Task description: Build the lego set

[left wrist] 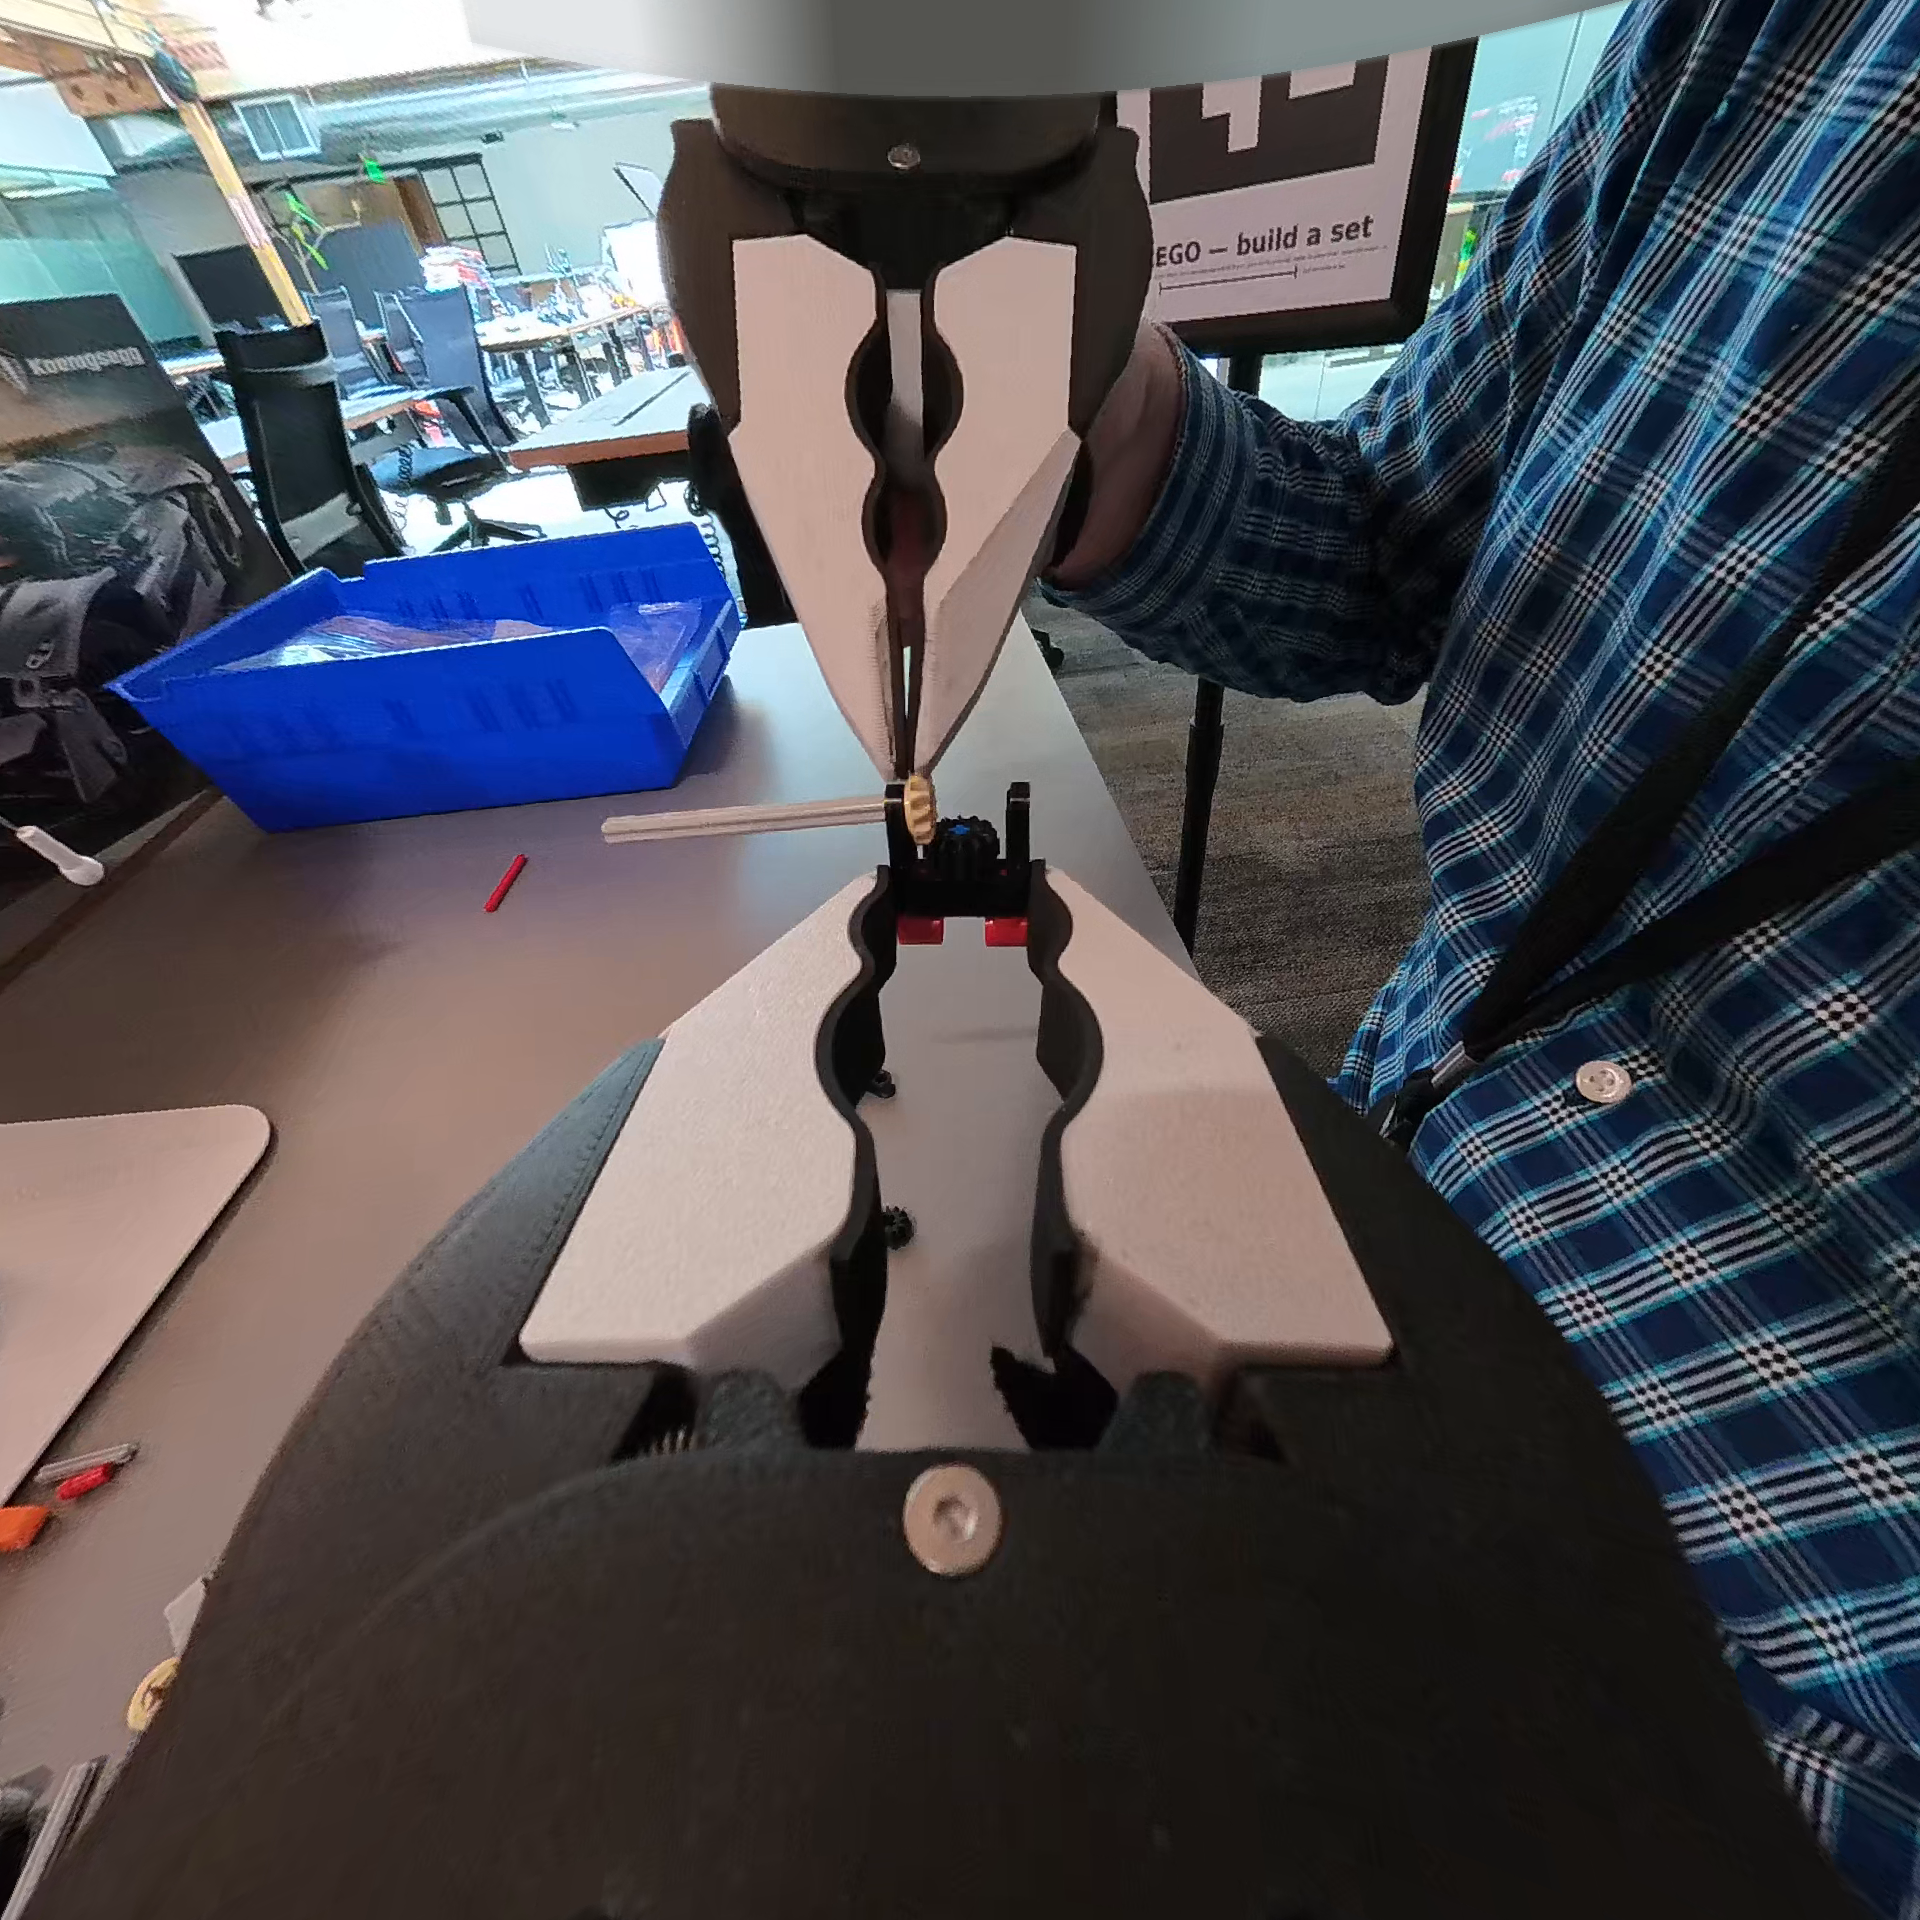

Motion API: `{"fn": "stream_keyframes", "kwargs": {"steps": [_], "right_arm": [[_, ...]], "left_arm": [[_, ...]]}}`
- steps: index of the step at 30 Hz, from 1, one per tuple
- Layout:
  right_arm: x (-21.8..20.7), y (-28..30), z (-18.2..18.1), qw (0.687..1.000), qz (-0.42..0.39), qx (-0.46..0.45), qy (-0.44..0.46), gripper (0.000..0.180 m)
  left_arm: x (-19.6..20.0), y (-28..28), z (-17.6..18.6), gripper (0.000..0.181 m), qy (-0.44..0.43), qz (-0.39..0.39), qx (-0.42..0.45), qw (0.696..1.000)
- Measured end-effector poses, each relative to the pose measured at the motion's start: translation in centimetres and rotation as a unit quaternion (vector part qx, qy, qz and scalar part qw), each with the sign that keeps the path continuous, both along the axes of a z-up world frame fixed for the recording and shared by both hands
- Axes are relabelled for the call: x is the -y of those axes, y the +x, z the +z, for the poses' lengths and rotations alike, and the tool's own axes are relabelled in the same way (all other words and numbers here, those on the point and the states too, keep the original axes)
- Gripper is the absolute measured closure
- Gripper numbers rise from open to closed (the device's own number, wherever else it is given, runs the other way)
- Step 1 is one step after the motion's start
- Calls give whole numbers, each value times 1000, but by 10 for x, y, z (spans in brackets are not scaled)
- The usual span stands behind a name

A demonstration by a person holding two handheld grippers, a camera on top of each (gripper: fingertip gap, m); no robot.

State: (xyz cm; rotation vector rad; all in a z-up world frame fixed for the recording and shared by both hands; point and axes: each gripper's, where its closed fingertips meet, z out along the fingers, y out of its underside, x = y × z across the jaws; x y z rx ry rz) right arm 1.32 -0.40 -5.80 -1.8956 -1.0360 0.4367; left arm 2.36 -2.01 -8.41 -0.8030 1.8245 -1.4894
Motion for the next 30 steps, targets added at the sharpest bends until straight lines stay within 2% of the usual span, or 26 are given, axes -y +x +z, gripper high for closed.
{"fn": "stream_keyframes", "kwargs": {"steps": [19, 25, 29, 30], "right_arm": [[3, 3, 6, 1000, -1, -4, 12, 180], [-2, 9, 10, 999, -27, -10, 29, 158], [-10, 16, 14, 997, -60, -20, 45, 117], [-11, 17, 15, 996, -63, -25, 50, 114]], "left_arm": [[-1, 0, 2, 158, -11, -3, 3, 1000], [1, 0, 6, 158, -8, -4, 14, 1000], [4, -1, 10, 158, -1, -3, 27, 1000], [4, -1, 11, 158, 1, -3, 31, 1000]]}}
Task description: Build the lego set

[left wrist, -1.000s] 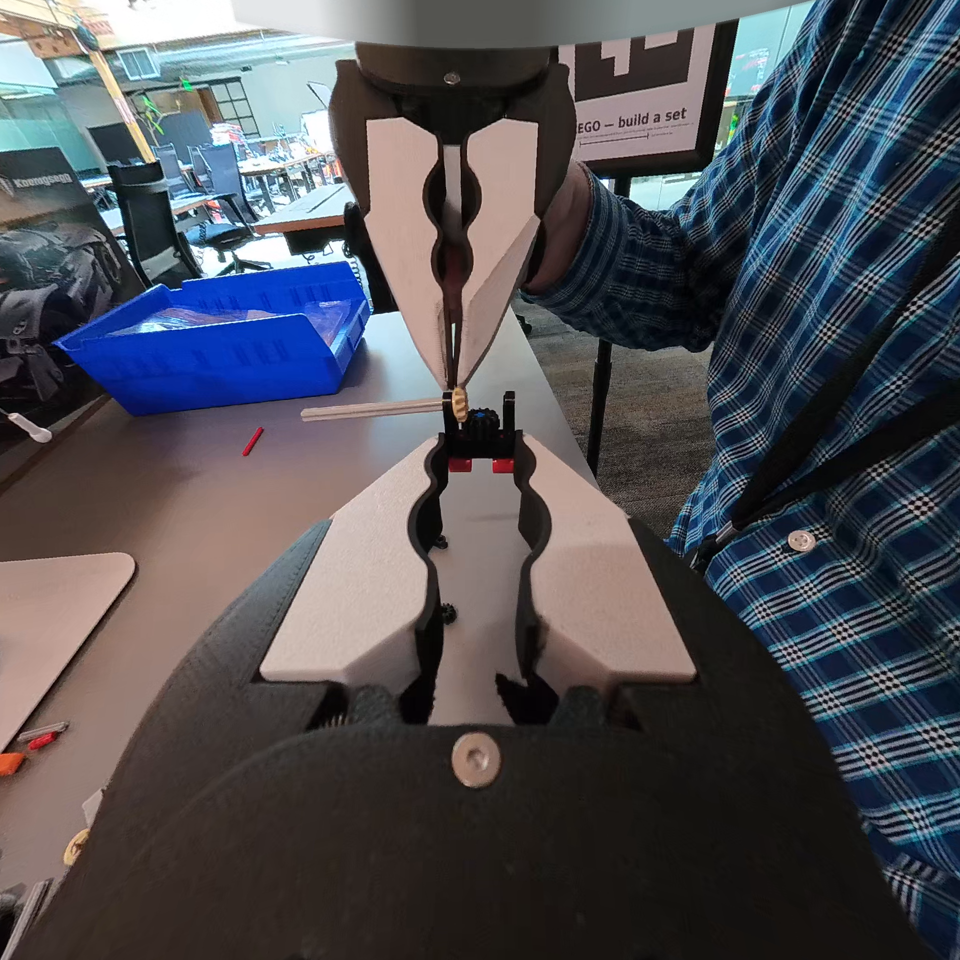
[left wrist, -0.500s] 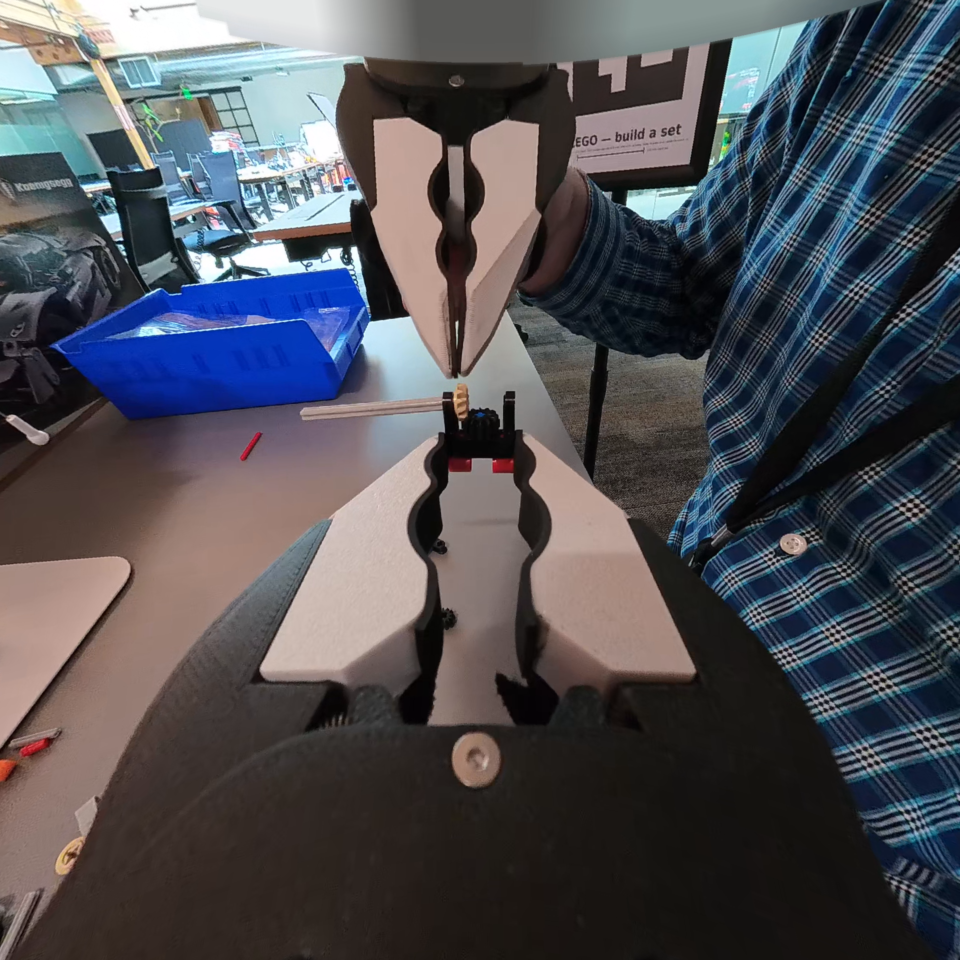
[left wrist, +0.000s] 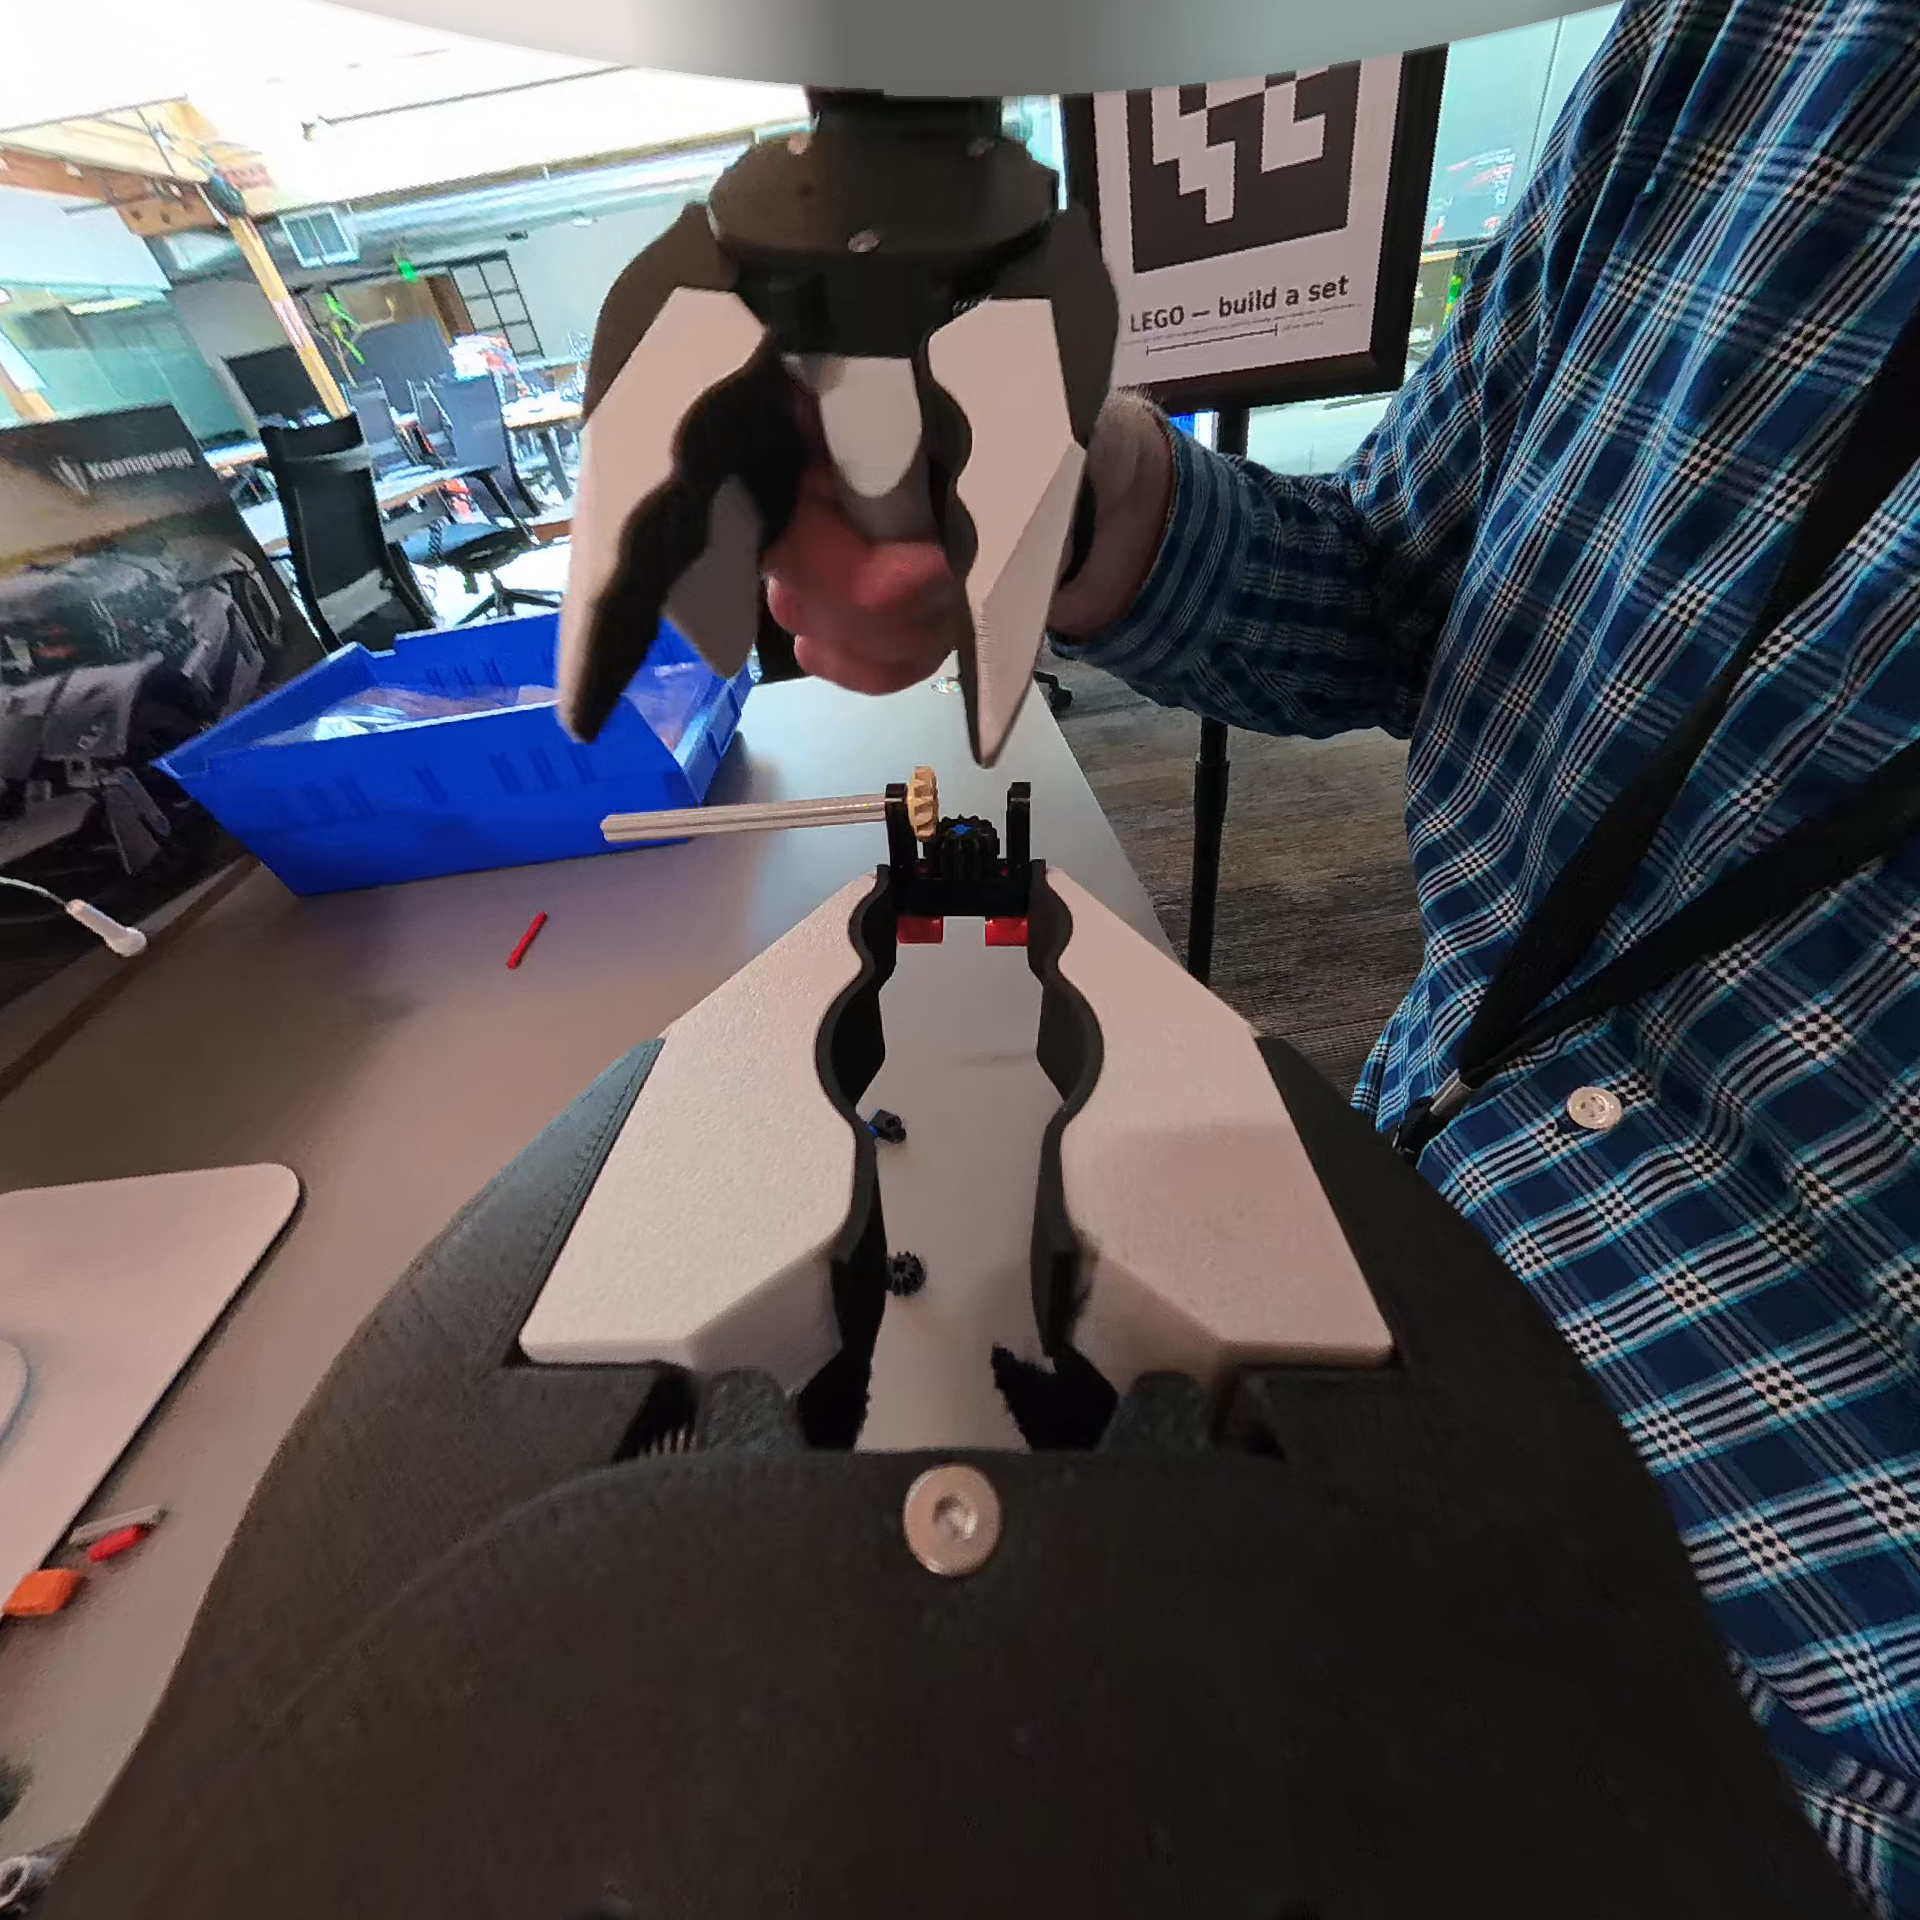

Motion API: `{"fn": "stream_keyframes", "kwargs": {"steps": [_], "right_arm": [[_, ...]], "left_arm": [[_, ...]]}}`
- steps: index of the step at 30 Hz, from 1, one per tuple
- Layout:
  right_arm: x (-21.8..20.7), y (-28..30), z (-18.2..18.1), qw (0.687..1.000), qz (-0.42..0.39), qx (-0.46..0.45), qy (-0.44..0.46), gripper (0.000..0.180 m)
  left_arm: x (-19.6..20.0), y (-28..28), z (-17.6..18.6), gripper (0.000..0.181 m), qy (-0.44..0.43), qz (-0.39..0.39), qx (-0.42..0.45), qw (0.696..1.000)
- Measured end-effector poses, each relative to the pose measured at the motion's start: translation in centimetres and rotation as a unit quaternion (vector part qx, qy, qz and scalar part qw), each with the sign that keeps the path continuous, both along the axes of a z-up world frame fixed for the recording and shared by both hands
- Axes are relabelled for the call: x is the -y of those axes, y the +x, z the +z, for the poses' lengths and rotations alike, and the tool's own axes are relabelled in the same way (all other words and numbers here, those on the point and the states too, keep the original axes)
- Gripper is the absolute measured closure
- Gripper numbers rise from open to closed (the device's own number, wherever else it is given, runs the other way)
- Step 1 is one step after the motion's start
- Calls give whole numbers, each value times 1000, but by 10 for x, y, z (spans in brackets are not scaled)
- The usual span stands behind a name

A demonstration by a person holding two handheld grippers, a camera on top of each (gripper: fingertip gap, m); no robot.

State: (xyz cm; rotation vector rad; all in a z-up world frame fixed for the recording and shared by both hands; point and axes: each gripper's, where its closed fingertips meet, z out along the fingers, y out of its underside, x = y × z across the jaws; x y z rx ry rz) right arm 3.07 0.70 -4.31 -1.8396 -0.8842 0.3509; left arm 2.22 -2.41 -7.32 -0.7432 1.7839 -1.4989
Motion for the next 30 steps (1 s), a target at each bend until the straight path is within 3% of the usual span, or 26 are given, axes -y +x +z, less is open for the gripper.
{"fn": "stream_keyframes", "kwargs": {"steps": [2, 13, 30], "right_arm": [[-4, 5, -1, 1000, -13, -5, 4, 101], [-2, -4, -9, 998, 26, -43, -27, 121], [0, -5, -10, 998, 28, -54, -33, 122]], "left_arm": [[1, -1, 2, 158, 5, 0, 7, 1000], [3, -1, 3, 158, 17, 1, 17, 1000], [4, -1, 2, 158, 33, 8, 23, 999]]}}
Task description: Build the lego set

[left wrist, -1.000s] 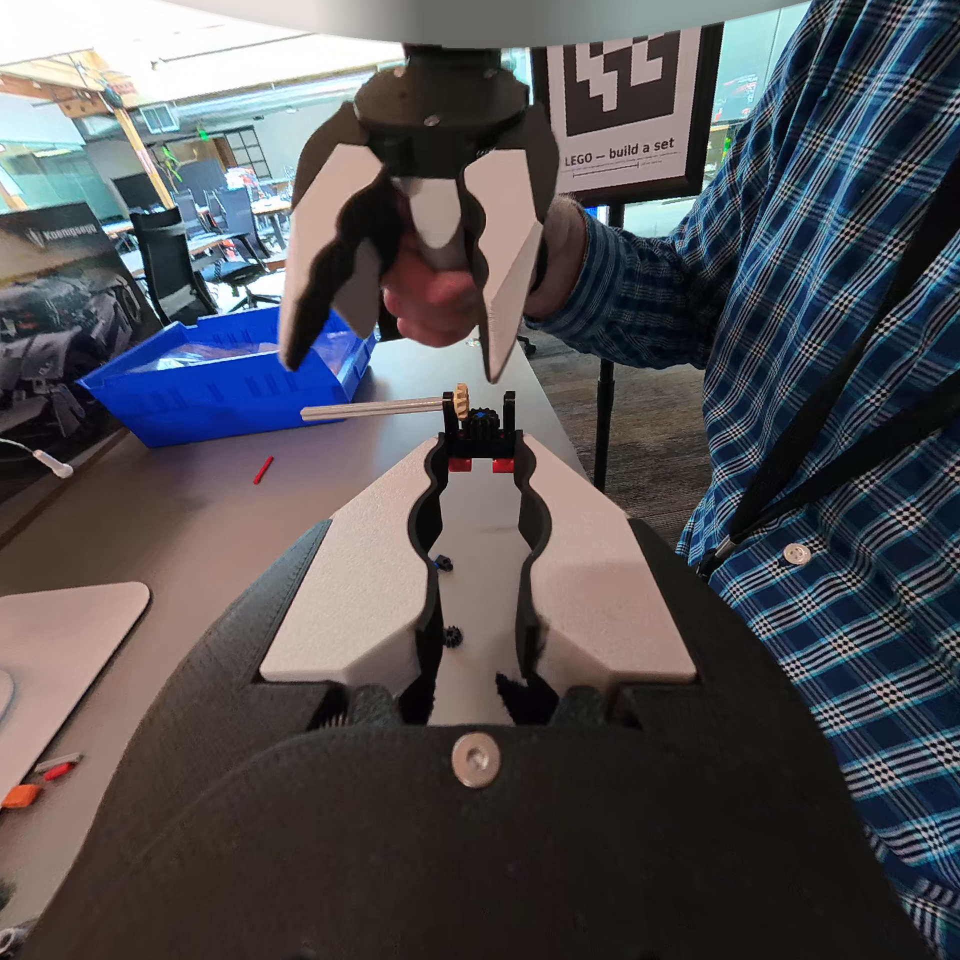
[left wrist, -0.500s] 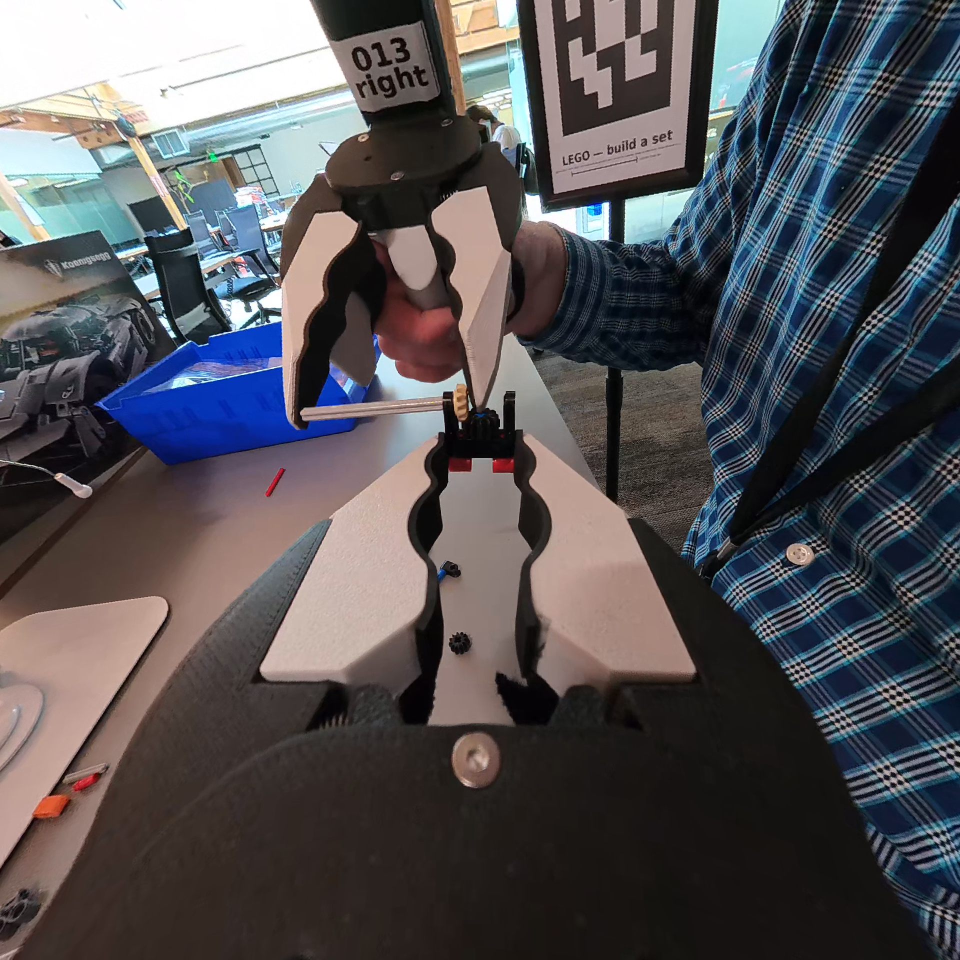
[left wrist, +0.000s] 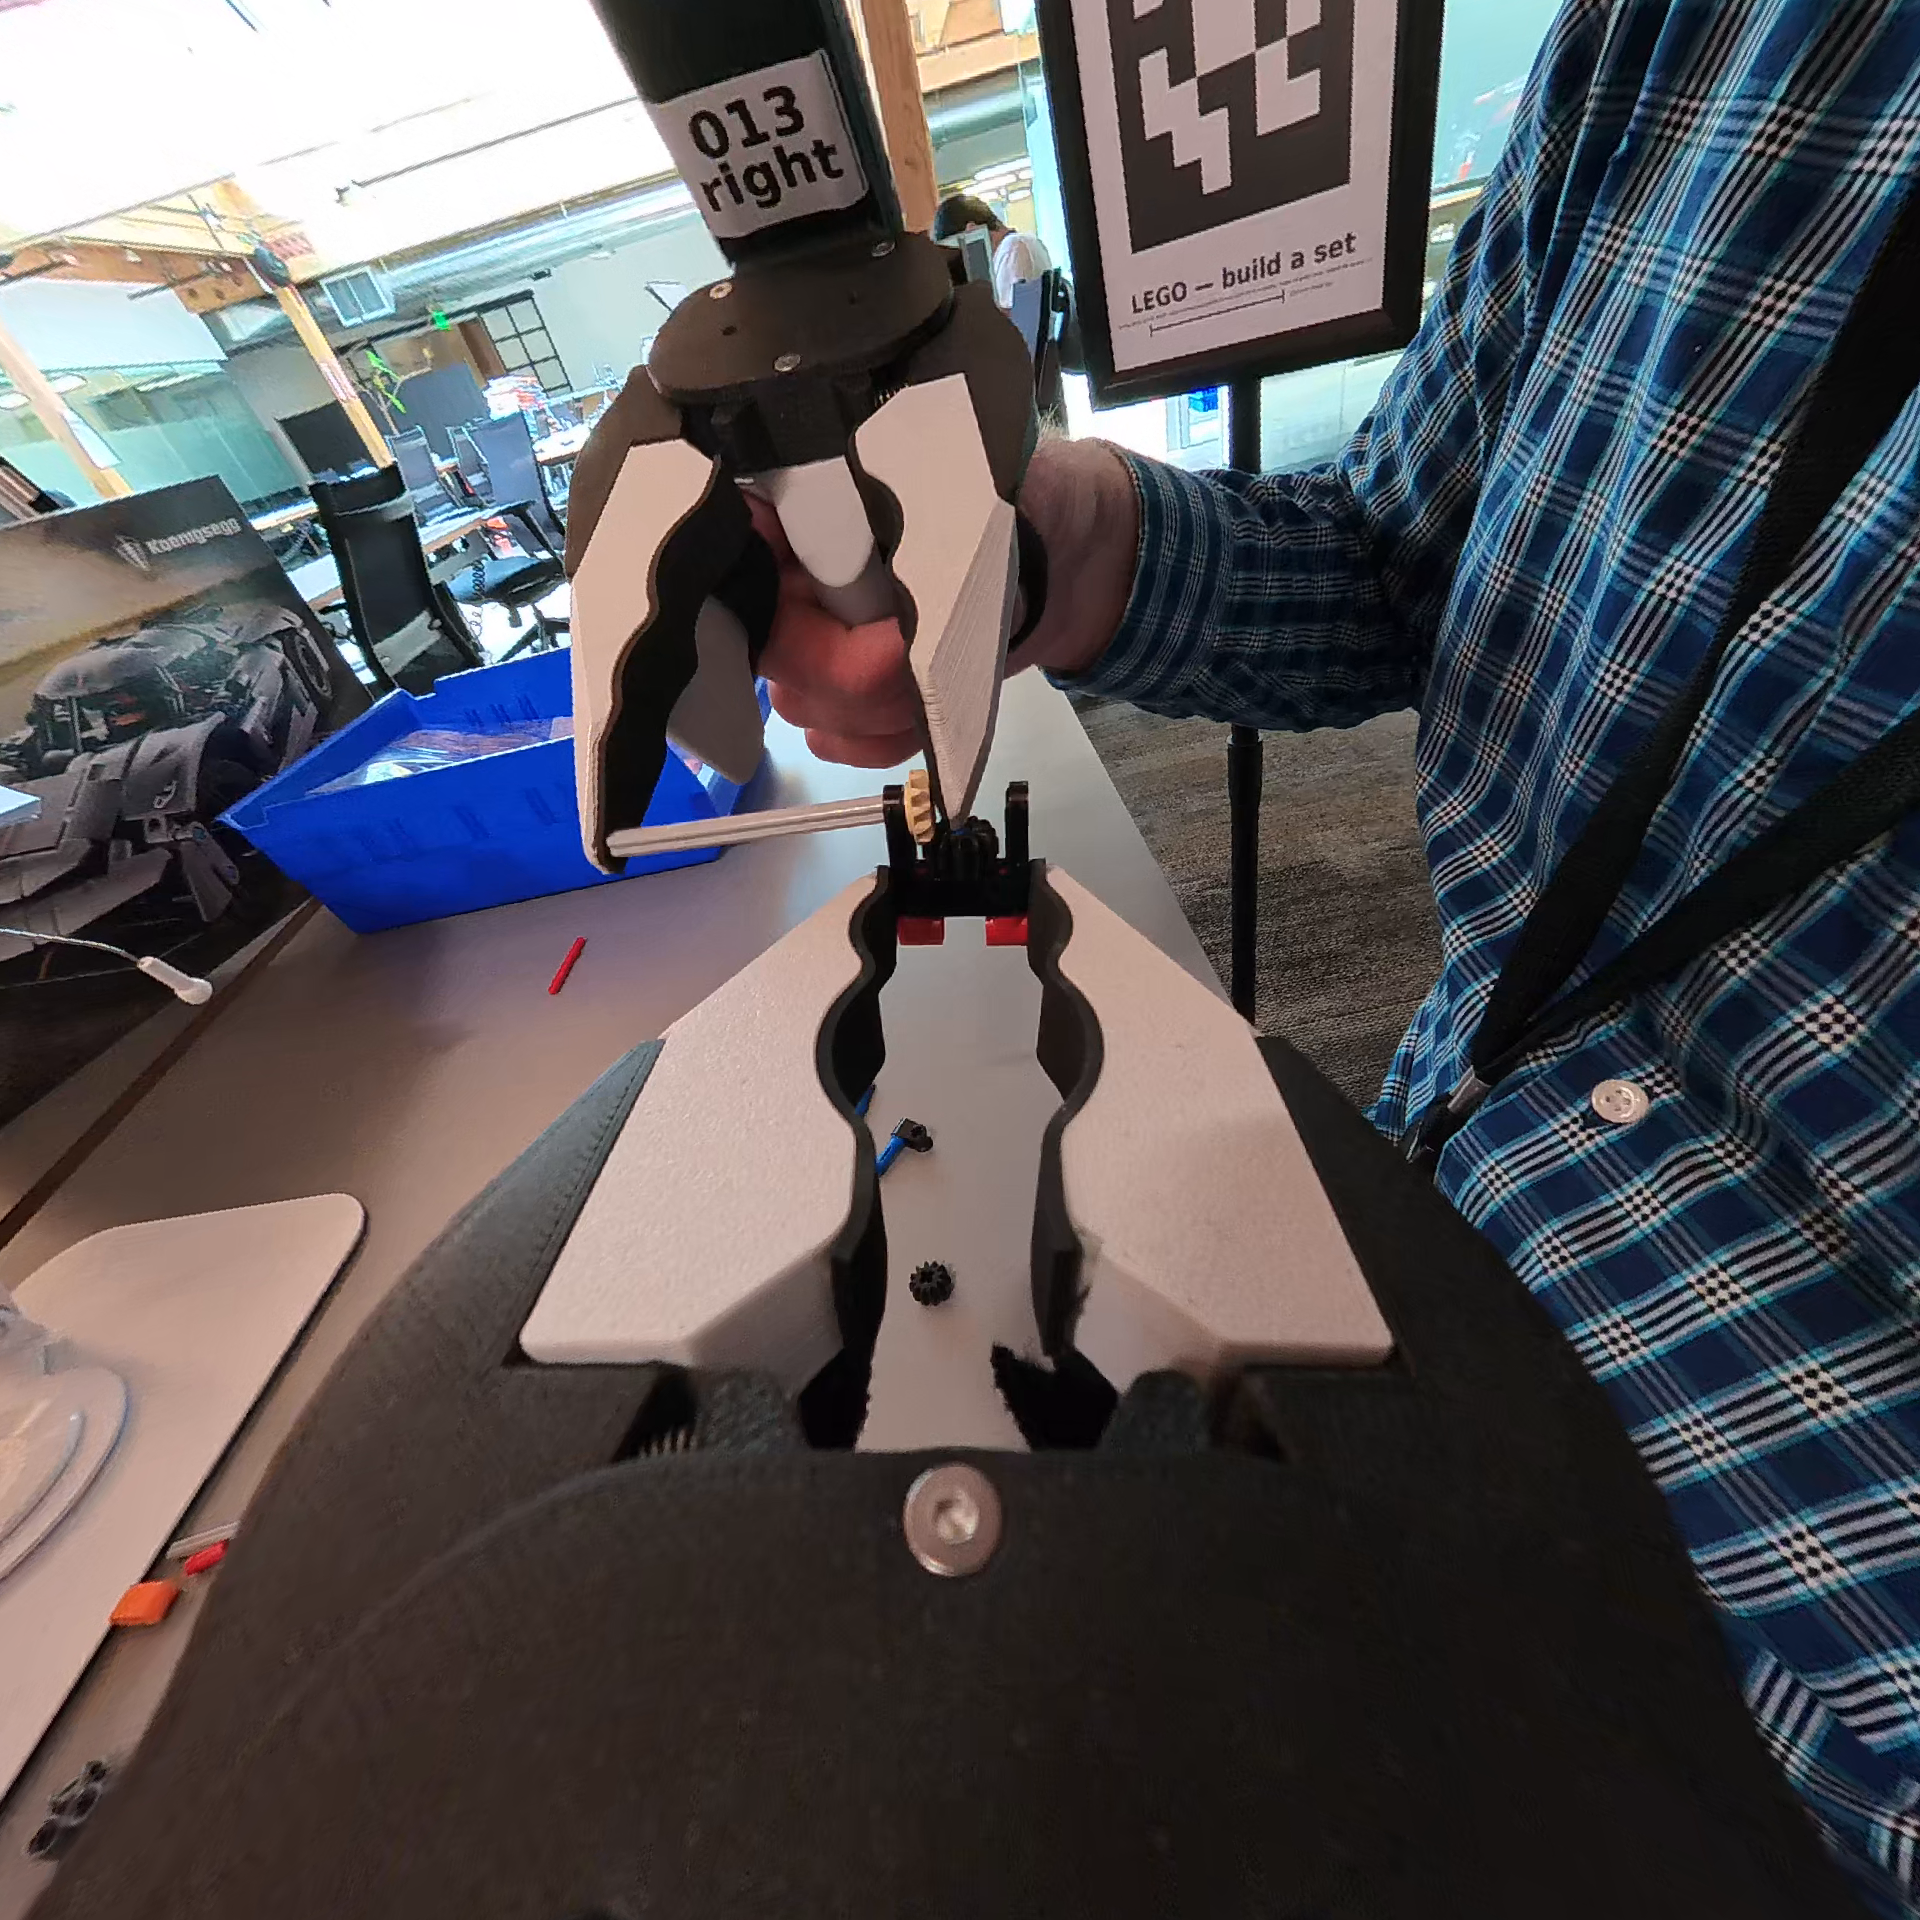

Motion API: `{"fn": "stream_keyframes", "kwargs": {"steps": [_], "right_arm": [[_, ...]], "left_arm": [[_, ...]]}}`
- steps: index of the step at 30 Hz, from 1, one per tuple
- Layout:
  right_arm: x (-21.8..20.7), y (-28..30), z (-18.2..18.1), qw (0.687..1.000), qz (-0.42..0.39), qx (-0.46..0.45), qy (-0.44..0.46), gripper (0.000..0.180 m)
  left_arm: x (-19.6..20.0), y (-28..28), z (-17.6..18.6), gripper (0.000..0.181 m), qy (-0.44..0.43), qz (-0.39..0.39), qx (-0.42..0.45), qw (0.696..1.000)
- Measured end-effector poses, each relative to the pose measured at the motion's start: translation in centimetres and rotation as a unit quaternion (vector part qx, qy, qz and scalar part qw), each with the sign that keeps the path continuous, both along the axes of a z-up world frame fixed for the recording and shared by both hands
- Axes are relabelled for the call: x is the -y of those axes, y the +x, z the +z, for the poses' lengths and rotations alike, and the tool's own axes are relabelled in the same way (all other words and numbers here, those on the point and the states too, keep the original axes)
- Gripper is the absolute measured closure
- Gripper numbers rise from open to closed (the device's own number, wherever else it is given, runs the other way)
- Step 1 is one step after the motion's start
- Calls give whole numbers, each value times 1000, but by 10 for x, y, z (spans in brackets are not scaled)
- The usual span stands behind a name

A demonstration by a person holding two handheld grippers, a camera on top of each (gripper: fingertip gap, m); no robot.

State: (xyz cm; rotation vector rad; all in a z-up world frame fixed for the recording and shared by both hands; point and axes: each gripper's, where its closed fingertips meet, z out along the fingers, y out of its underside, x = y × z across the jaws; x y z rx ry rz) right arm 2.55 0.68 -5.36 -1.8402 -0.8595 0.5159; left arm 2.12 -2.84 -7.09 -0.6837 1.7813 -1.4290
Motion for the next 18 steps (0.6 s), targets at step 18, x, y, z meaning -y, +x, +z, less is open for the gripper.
{"fn": "stream_keyframes", "kwargs": {"steps": [18], "right_arm": [[1, 1, 0, 1000, -3, 1, 11, 123]], "left_arm": [[0, 2, 0, 158, 17, 11, 6, 1000]]}}
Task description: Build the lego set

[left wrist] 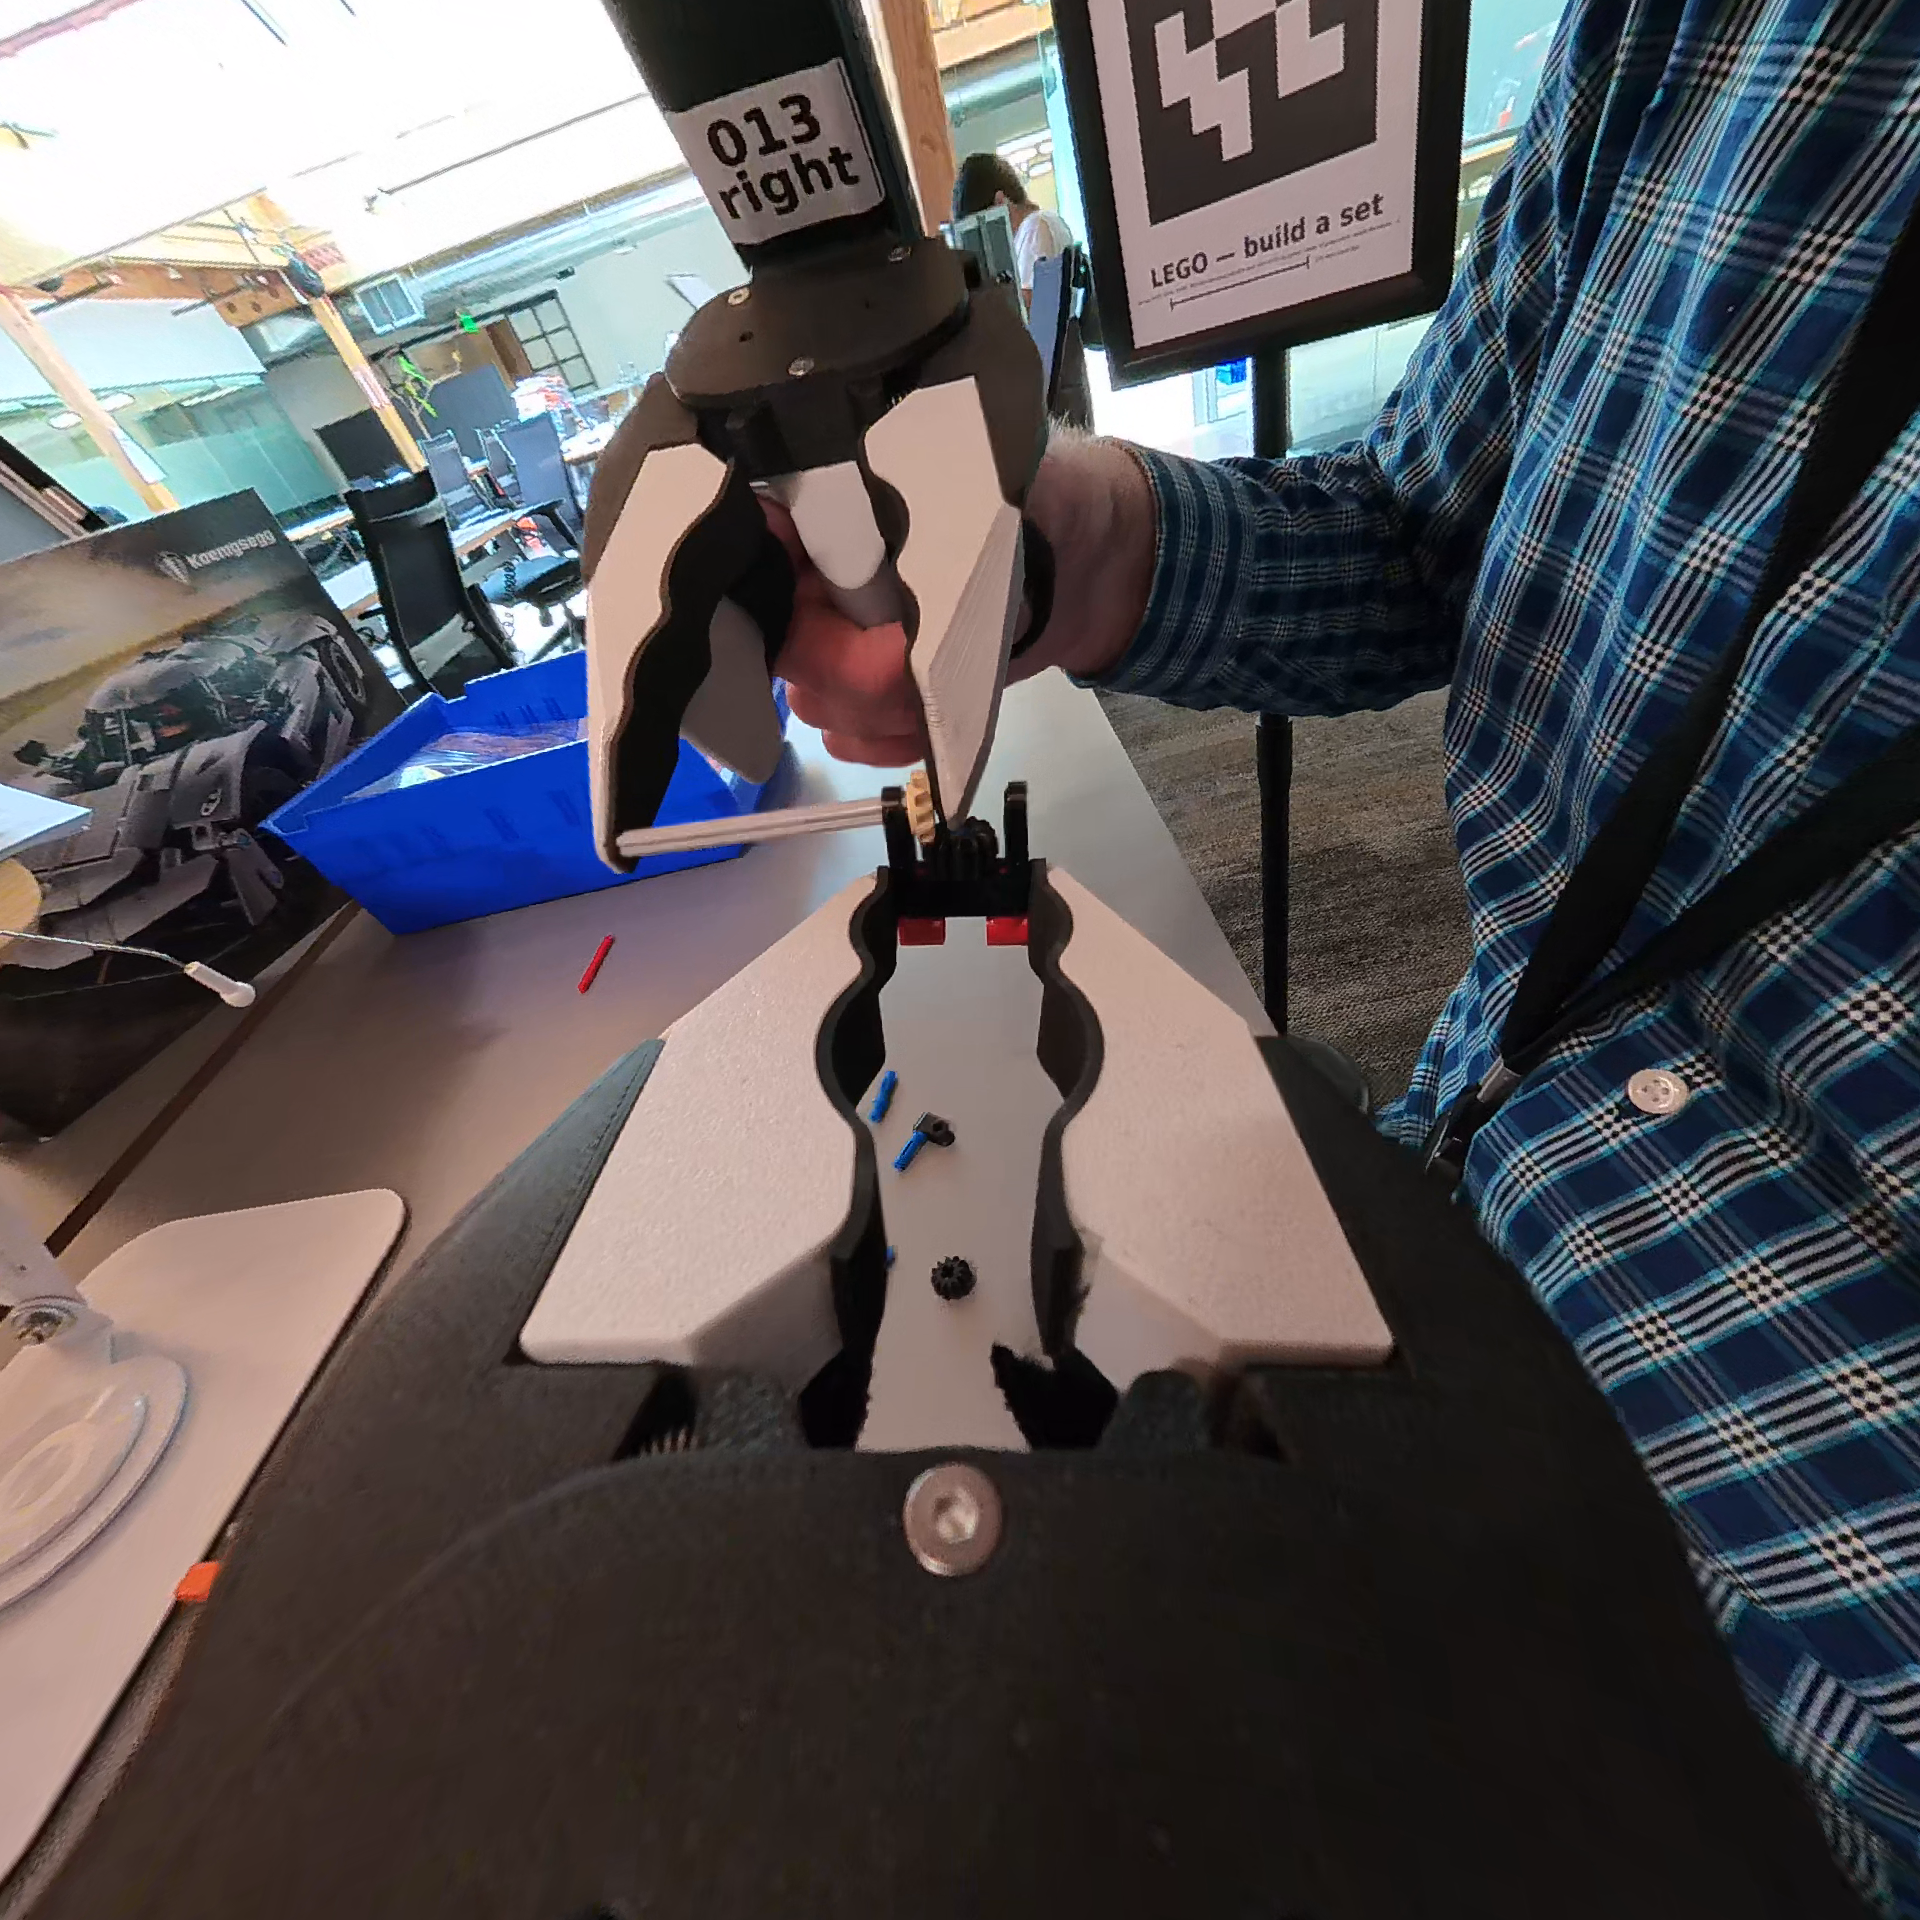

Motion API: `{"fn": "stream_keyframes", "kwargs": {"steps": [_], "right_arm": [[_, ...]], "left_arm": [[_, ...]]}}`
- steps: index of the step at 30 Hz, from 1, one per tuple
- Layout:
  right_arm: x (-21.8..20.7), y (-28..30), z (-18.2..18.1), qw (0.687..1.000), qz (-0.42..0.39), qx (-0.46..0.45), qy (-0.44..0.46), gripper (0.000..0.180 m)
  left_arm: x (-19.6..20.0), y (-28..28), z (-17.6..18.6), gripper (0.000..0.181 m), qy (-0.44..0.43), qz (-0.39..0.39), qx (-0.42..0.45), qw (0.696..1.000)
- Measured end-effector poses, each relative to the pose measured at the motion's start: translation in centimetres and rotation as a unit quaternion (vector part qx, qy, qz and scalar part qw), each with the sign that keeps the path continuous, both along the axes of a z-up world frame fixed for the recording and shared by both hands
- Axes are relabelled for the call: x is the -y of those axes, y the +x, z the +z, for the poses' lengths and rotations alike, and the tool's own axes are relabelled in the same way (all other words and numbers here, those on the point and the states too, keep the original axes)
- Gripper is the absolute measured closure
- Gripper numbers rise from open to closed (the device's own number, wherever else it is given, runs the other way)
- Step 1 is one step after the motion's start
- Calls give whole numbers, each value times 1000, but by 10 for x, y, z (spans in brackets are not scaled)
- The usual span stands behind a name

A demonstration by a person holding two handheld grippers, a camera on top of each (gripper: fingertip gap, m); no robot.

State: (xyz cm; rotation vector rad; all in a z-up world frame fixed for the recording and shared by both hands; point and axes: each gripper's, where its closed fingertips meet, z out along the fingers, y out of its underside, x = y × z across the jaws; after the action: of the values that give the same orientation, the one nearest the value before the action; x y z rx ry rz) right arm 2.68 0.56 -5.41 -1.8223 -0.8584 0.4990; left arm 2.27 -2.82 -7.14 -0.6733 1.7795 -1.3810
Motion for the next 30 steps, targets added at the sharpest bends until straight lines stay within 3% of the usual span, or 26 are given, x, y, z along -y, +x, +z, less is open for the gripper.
{"fn": "stream_keyframes", "kwargs": {"steps": [30], "right_arm": [[6, 6, -8, 999, -11, 23, -20, 123]], "left_arm": [[4, 5, -9, 157, 58, 23, -3, 998]]}}
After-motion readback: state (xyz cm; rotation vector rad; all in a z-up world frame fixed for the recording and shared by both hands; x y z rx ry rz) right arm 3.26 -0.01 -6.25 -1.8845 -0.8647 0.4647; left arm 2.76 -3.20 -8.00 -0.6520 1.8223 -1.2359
